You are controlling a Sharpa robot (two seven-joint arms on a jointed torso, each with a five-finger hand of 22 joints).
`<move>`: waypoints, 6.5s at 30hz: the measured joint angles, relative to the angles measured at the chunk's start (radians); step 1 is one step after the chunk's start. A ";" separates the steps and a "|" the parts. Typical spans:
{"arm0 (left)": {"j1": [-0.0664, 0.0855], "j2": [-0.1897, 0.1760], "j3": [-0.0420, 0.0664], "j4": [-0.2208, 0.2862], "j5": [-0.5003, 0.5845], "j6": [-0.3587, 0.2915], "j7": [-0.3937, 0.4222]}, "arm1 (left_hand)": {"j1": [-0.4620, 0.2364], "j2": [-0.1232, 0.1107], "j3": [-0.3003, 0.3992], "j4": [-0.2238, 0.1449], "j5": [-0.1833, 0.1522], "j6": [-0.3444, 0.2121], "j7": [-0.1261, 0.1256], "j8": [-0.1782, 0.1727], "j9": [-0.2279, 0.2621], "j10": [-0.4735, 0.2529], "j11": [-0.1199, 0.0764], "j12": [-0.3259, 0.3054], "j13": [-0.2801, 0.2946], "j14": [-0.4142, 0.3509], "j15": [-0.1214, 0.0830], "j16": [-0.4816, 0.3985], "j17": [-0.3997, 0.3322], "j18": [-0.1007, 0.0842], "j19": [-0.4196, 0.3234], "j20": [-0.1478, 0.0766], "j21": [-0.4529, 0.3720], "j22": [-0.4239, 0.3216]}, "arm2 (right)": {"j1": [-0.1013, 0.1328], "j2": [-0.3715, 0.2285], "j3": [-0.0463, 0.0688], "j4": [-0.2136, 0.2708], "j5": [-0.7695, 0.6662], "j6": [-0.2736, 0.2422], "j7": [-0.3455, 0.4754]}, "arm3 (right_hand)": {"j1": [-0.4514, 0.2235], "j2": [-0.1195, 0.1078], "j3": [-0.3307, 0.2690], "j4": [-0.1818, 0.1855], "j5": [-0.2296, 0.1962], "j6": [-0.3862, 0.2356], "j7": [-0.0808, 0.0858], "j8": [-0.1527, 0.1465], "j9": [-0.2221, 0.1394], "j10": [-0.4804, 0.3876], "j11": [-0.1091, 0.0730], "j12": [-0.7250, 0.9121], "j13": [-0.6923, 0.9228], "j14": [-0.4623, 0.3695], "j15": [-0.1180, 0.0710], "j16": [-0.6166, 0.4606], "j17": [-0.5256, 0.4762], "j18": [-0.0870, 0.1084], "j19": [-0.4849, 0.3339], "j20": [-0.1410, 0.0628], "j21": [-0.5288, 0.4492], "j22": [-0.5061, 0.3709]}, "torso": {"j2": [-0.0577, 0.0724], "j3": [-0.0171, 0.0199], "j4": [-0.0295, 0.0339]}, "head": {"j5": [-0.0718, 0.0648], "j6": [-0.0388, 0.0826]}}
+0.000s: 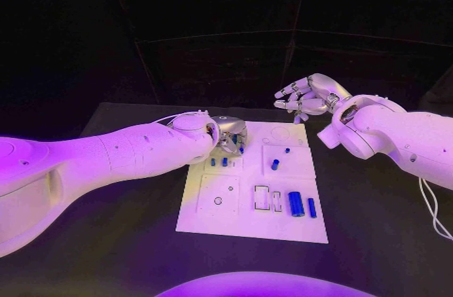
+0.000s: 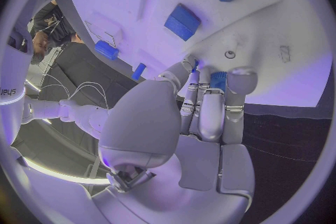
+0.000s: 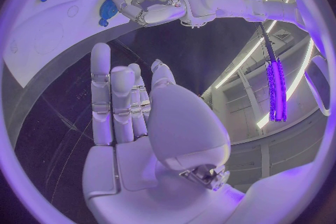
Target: Assemble the parts on the task board
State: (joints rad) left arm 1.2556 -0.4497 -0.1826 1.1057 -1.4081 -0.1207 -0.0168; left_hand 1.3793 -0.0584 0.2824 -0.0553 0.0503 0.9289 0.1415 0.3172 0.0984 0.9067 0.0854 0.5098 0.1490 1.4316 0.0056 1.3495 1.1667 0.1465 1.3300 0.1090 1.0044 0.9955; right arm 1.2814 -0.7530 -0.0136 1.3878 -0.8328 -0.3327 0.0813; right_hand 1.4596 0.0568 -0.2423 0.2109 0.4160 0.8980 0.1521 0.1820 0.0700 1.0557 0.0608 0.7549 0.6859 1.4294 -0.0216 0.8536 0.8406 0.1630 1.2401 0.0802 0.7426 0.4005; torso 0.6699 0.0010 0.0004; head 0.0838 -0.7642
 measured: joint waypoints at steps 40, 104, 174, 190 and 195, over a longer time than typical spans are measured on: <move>-0.010 -0.026 0.001 0.018 0.021 -0.049 0.007 | -0.020 0.016 0.239 -0.078 -0.004 0.138 -0.017 -0.054 0.000 0.202 -0.027 -0.116 -0.059 0.036 -0.021 0.044 0.015 -0.030 0.053 -0.025 0.150 0.160 | 0.000 0.002 0.000 0.000 -0.001 0.000 0.000 | 0.000 0.000 0.000 0.000 0.000 0.000 0.000 0.000 0.000 0.000 0.000 0.000 -0.001 0.000 0.000 0.000 0.002 0.000 0.000 0.000 0.000 0.000 | -0.001 -0.0002 0.0009 | -0.005 0.002; -0.017 -0.161 0.061 0.075 0.111 0.039 0.016 | -0.074 -0.013 0.231 -0.063 -0.004 0.154 -0.015 -0.085 0.001 0.214 -0.025 -0.166 -0.065 0.035 -0.021 0.040 -0.013 -0.030 0.053 -0.024 0.150 0.164 | 0.000 -0.002 0.000 -0.004 -0.002 0.001 0.001 | 0.000 0.000 0.000 0.000 0.000 0.000 0.000 0.000 0.000 0.000 0.000 0.000 0.000 0.000 0.000 0.000 0.001 0.000 0.000 0.000 0.000 0.000 | -0.001 0.0001 0.0011 | 0.008 0.002; -0.019 -0.364 0.077 0.224 1.244 -0.052 0.439 | -0.103 0.002 0.183 -0.029 0.003 0.090 0.021 -0.154 -0.014 0.176 0.006 -0.174 -0.041 -0.179 0.005 -0.214 -0.493 0.031 -0.193 0.007 -0.284 -0.190 | -0.109 -0.034 -0.002 0.009 -0.719 0.097 -0.143 | 0.191 0.002 0.057 -0.040 -0.173 0.098 -0.005 -0.032 -0.005 0.019 0.020 -0.556 -0.490 0.036 0.011 0.363 0.323 -0.032 0.130 0.002 0.352 0.431 | -0.002 -0.0008 0.0012 | -0.052 0.013; -0.019 -0.382 0.076 0.244 1.471 -0.016 0.517 | -0.105 -0.001 0.173 -0.033 0.003 0.088 0.022 -0.150 -0.019 0.165 0.009 -0.165 -0.039 -0.218 0.011 -0.275 -0.593 0.031 -0.206 0.009 -0.317 -0.218 | -0.138 -0.015 -0.002 -0.008 -0.832 0.128 -0.173 | 0.196 -0.004 0.077 -0.034 -0.186 0.103 -0.008 -0.055 -0.004 0.018 0.022 -0.587 -0.542 0.036 0.011 0.372 0.321 -0.031 0.123 0.009 0.365 0.444 | 0.000 -0.0002 0.0023 | -0.054 0.008; -0.019 -0.383 0.076 0.245 1.485 -0.015 0.518 | -0.099 0.005 0.172 -0.034 0.003 0.080 0.030 -0.150 -0.021 0.159 0.015 -0.165 -0.039 -0.228 0.013 -0.289 -0.614 0.031 -0.206 0.009 -0.323 -0.225 | -0.140 -0.006 -0.002 -0.018 -0.840 0.137 -0.173 | 0.209 0.009 0.102 -0.037 -0.213 0.121 -0.008 -0.061 -0.003 0.030 0.021 -0.593 -0.560 0.036 0.011 0.378 0.321 -0.031 0.123 0.009 0.380 0.463 | 0.000 -0.0002 0.0011 | -0.055 0.006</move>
State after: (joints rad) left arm 1.2366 -0.8330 -0.1066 1.3506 0.0770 -0.1355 0.5010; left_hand 1.2799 -0.0537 0.4543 -0.0897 0.0533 1.0094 0.1715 0.1668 0.0770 1.0661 0.1003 0.3448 0.1102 1.2039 0.0183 1.0609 0.5529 0.1771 1.1241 0.1181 0.6809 0.7705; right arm 1.1415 -0.7594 -0.0152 1.3701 -1.6725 -0.1958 -0.0919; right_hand 1.6687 0.0663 -0.1402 0.1739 0.2031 1.0186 0.1443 0.1210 0.0666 1.0853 0.0816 0.1623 0.1260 1.4650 -0.0106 1.2315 1.1616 0.1318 1.3636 0.0894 1.1230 0.8633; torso 0.6697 0.0008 0.0014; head 0.0291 -0.7582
